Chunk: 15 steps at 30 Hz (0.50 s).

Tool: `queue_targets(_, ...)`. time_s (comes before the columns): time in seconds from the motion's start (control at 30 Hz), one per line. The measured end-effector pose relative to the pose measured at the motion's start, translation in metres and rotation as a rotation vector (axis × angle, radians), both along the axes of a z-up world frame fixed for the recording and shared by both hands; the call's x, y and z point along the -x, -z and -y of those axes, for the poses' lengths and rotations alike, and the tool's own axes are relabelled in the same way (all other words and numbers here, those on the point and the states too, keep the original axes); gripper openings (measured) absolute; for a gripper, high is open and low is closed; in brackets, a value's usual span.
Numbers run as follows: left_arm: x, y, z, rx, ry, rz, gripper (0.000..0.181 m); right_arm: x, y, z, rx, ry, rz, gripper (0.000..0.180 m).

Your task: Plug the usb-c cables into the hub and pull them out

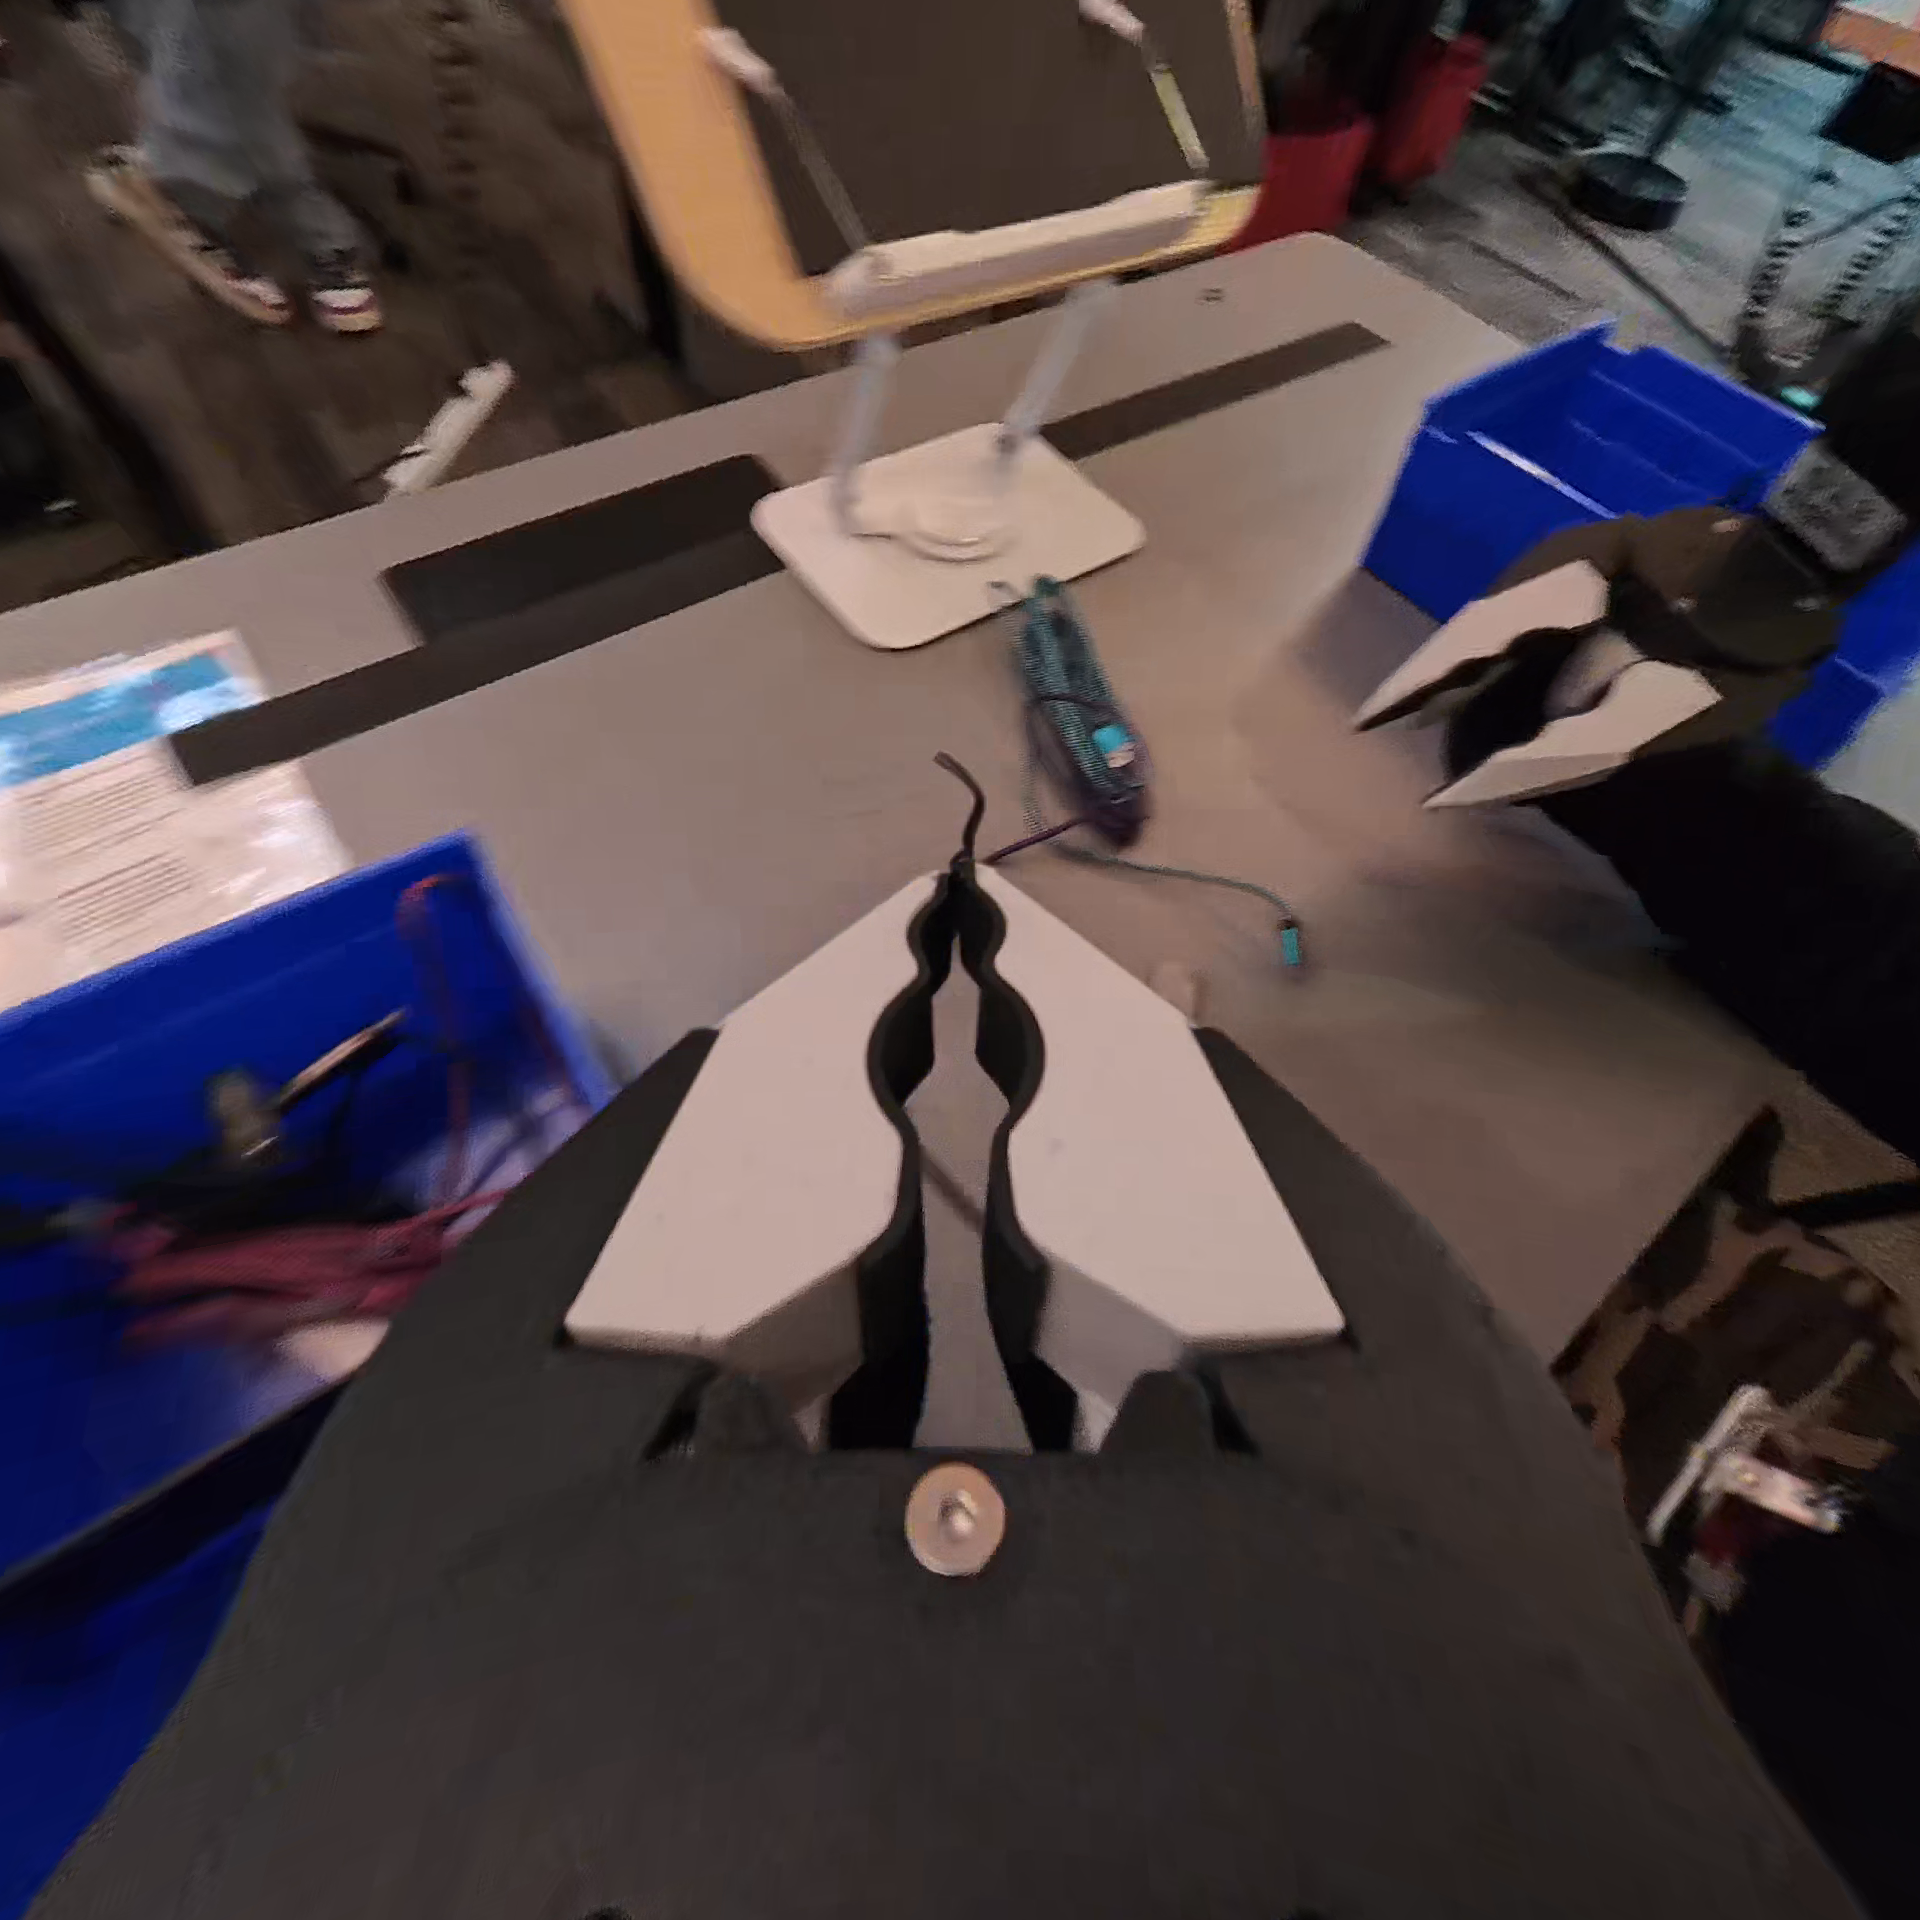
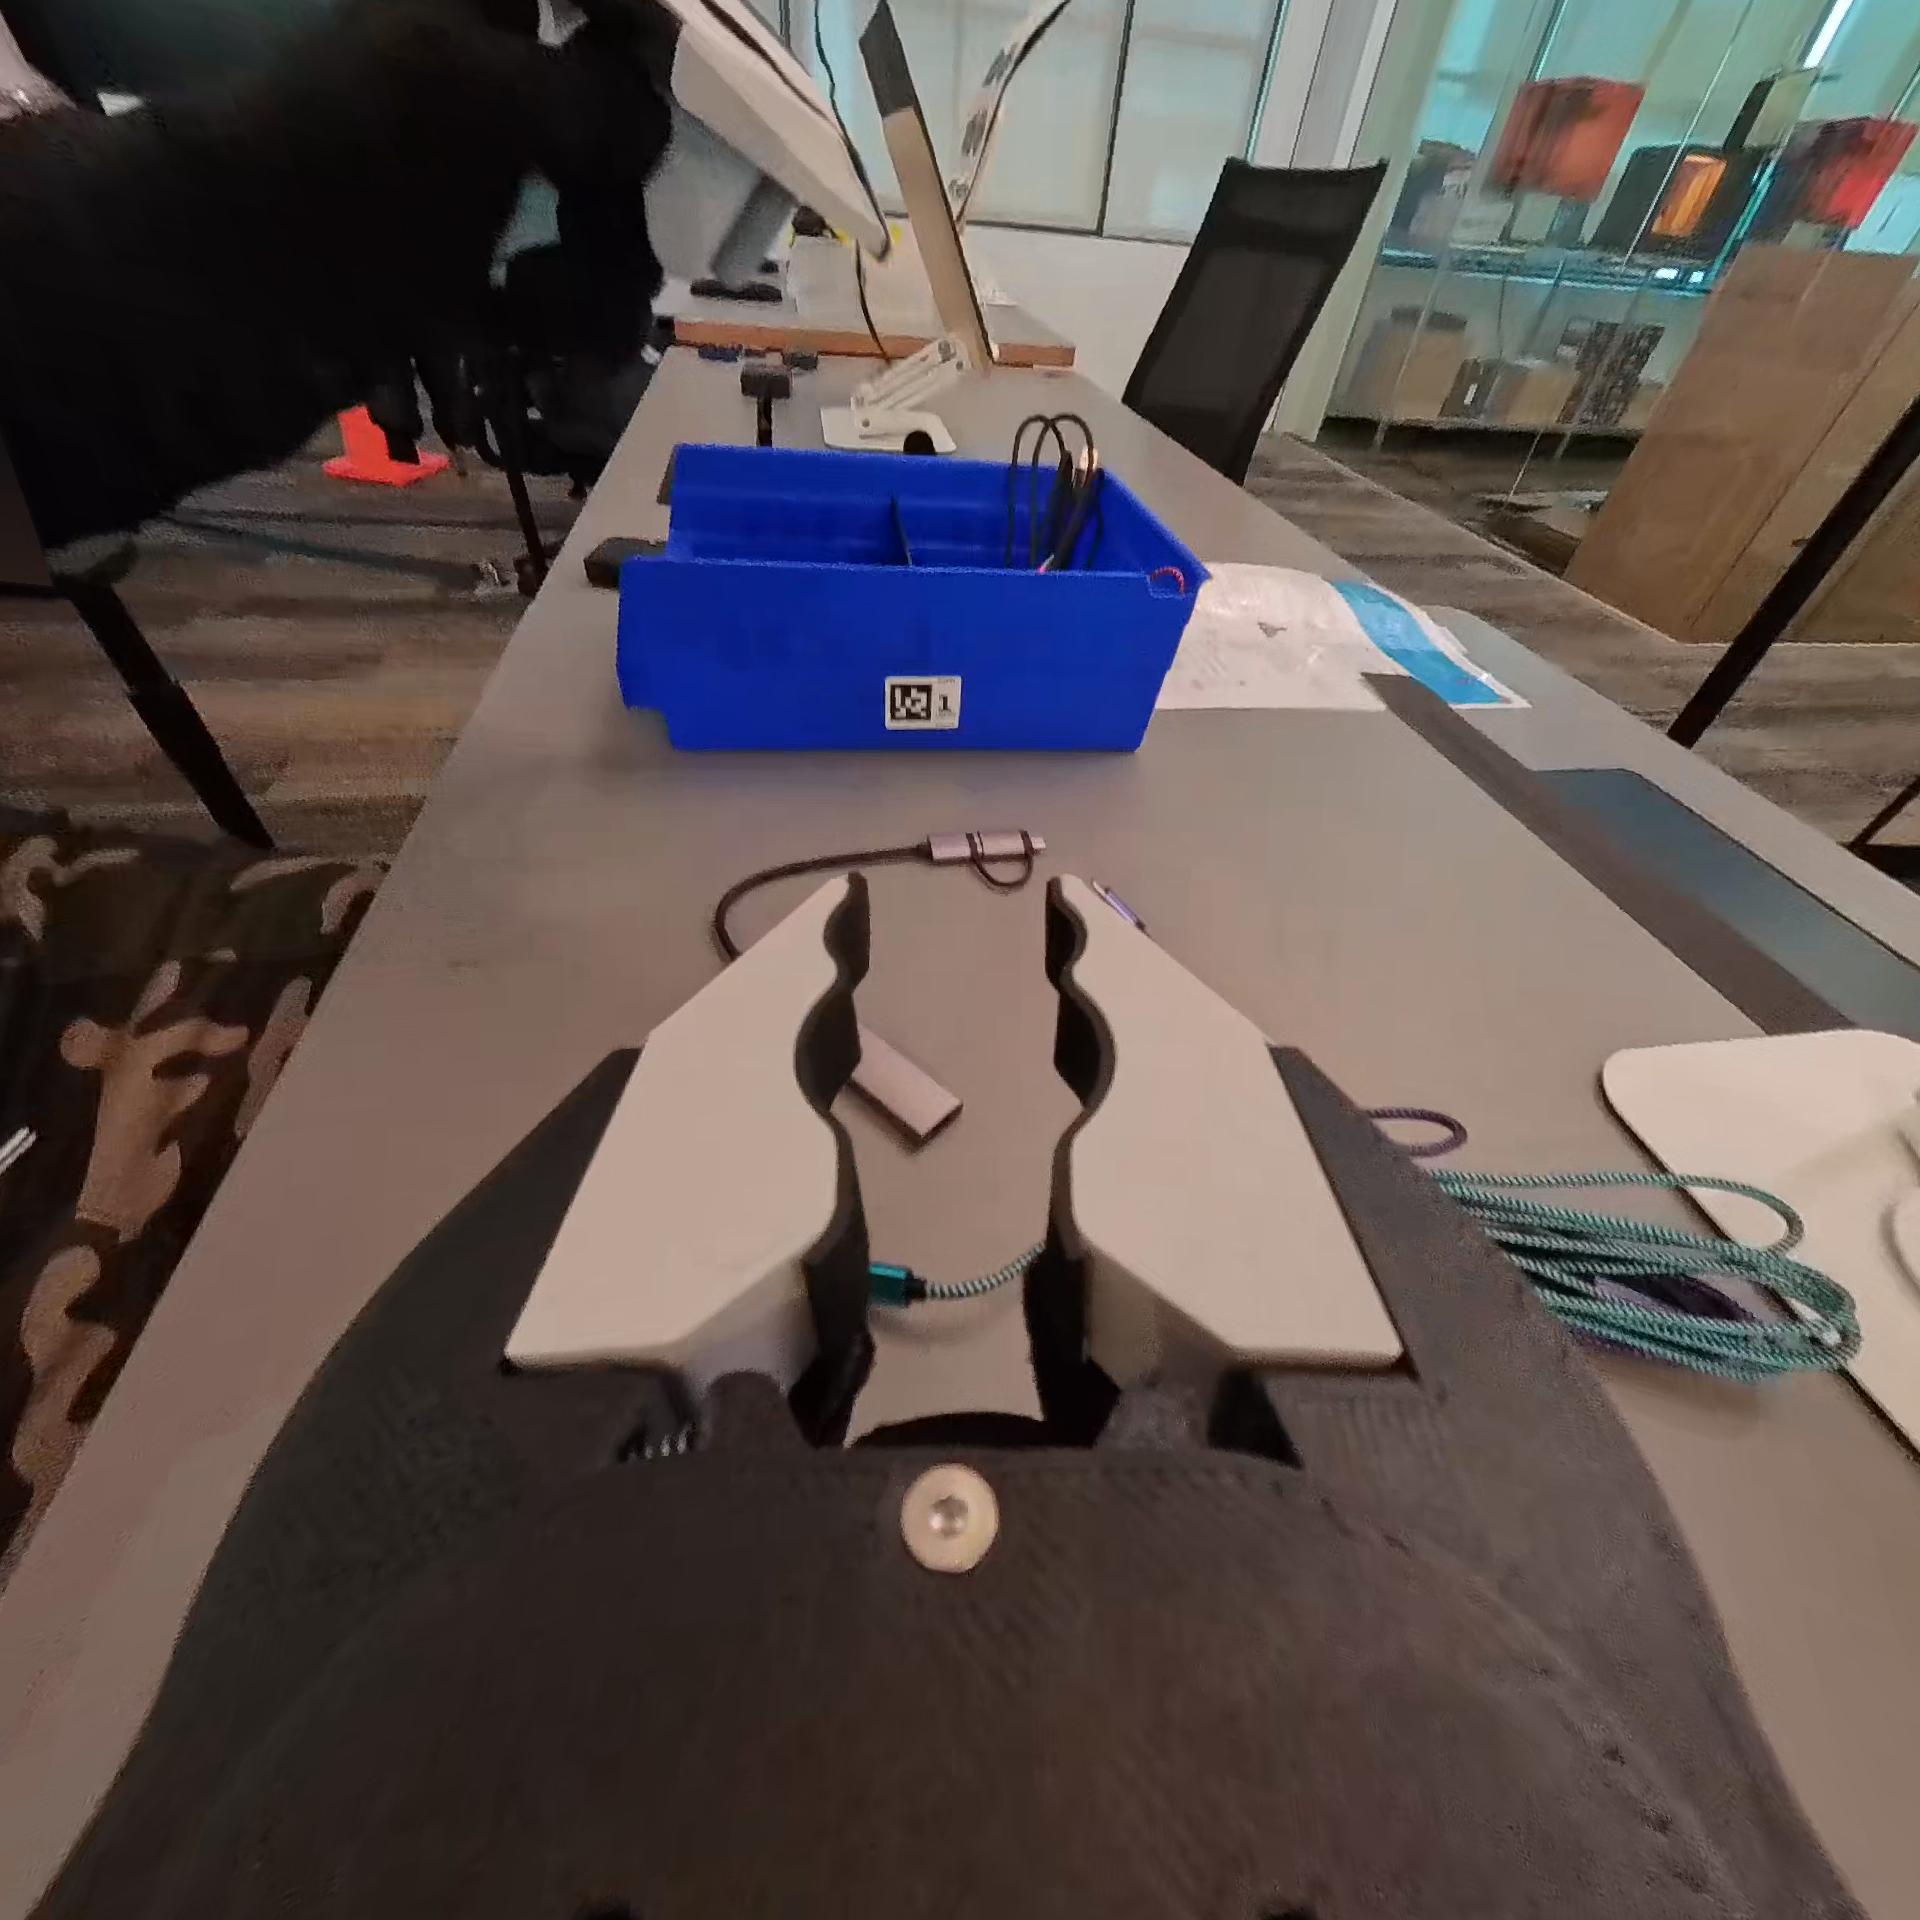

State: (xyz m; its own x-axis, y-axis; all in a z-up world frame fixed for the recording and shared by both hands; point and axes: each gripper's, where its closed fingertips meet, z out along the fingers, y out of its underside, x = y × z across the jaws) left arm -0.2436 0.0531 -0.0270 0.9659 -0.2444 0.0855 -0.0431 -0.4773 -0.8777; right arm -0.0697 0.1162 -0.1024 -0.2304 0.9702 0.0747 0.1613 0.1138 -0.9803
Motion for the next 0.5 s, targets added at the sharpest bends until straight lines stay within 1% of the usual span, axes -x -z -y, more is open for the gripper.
queue_targets(0.1,-0.069,0.023,-0.031,0.074,0.132,0.071,0.0,0.006,0.0,0.008,0.061,-0.033,-0.011,0.032)
queue_targets(0.2,-0.124,0.051,-0.059,0.13,0.24,0.192,0.0,0.007,0.001,0.005,0.124,-0.026,-0.026,0.033)
queue_targets(0.3,-0.15,0.073,-0.081,0.169,0.282,0.306,0.0,0.006,0.004,0.0,0.192,-0.027,-0.022,0.035)
queue_targets(0.37,-0.16,0.078,-0.09,0.171,0.294,0.375,0.0,0.007,0.012,-0.007,0.226,-0.002,0.015,0.034)
queue_targets(0.43,-0.167,0.086,-0.095,0.185,0.306,0.378,0.0,0.008,0.017,-0.006,0.281,-0.026,0.042,0.035)
queue_targets(0.5,-0.175,0.087,-0.096,0.185,0.324,0.4,0.0,0.01,0.022,-0.008,0.321,-0.017,0.064,0.029)
